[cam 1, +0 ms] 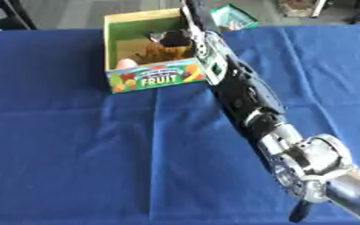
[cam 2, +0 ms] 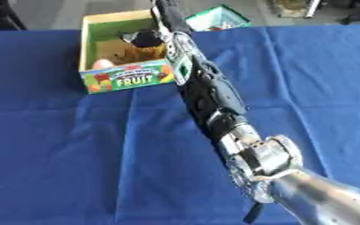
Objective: Pick up objects on the table and place them in the box.
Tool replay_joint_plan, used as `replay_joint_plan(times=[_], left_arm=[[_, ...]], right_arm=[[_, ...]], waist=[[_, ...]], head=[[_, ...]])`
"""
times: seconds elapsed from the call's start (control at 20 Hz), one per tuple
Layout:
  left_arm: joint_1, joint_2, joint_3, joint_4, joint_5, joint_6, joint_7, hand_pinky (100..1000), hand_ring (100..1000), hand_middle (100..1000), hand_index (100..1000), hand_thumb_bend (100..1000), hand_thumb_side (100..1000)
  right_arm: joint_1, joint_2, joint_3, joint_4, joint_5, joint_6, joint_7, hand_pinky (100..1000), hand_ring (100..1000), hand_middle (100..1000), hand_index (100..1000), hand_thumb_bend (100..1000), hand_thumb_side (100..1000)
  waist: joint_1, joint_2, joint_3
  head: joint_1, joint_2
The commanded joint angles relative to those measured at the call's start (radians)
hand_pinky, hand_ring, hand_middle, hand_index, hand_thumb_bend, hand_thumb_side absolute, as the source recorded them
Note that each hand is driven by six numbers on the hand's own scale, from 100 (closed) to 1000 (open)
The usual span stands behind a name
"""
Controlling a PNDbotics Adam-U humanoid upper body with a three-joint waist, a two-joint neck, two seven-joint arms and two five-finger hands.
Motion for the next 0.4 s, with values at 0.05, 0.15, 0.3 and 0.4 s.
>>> replay_joint_plan(times=[0.05,0.15,0.3,0.4], left_arm=[[0.011,0.028,0.027,-0.006,-0.013,0.004,0.02,759,555,599,679,274,733],[0.028,0.029,0.037,-0.005,-0.017,0.006,0.032,760,560,604,682,277,731],[0.051,0.026,0.052,-0.009,-0.022,0.001,0.047,762,567,616,692,283,728],[0.064,0.021,0.06,-0.012,-0.023,-0.003,0.056,765,562,624,699,284,726]], right_arm=[[0.001,-0.041,-0.003,-0.091,-0.051,-0.033,0.017,919,1000,877,928,642,318],[0.026,-0.056,0.014,-0.14,-0.081,-0.053,0.046,915,1000,871,928,634,311],[0.078,-0.081,0.045,-0.216,-0.128,-0.085,0.082,913,1000,873,929,623,304],[0.12,-0.095,0.066,-0.268,-0.16,-0.098,0.101,918,1000,880,932,613,298]], waist=[[0.006,-0.021,-0.018],[0.004,-0.024,-0.043],[-0.001,-0.03,-0.079],[-0.005,-0.032,-0.098]], head=[[0.026,0.011],[0.042,0.013],[0.067,0.024],[0.084,0.033]])
